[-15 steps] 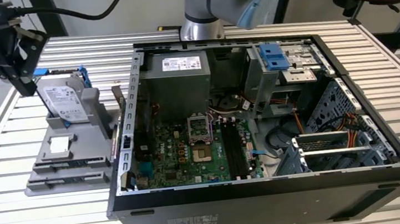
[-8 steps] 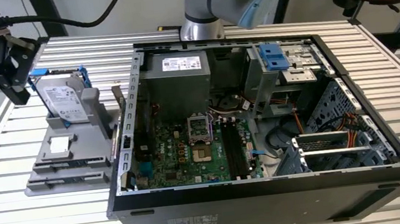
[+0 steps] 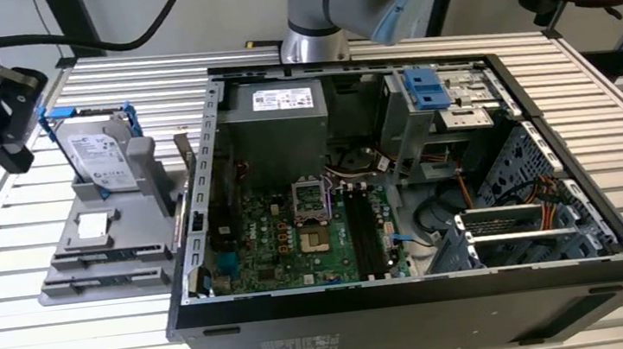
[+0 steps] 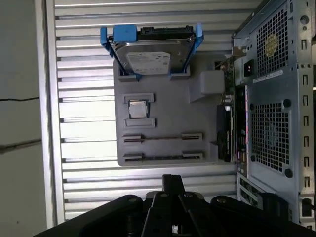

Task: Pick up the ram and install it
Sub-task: 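Pick up the ram and move it above insertion slot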

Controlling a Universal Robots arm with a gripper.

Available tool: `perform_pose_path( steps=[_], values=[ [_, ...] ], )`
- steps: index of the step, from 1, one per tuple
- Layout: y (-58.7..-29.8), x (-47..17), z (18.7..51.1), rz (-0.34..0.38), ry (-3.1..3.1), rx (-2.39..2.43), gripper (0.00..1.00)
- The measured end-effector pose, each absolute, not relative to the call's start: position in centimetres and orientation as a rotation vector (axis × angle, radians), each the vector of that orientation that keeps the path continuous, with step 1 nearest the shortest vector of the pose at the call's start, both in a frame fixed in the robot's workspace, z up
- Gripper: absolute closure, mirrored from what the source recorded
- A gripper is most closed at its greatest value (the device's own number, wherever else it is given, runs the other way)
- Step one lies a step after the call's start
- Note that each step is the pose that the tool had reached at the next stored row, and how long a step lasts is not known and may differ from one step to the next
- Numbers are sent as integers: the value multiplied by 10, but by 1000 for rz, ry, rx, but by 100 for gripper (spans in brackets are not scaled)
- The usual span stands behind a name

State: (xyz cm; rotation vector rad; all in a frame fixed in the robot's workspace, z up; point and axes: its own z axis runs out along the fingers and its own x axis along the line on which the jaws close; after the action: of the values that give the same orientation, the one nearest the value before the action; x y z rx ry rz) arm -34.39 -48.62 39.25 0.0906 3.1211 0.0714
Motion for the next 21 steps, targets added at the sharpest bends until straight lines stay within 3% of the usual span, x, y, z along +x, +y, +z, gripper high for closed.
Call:
perform_pose_path(
  steps=[21],
  values=[
    [-488, -345, 393, 72, 3122, 62, 100]
  ],
)
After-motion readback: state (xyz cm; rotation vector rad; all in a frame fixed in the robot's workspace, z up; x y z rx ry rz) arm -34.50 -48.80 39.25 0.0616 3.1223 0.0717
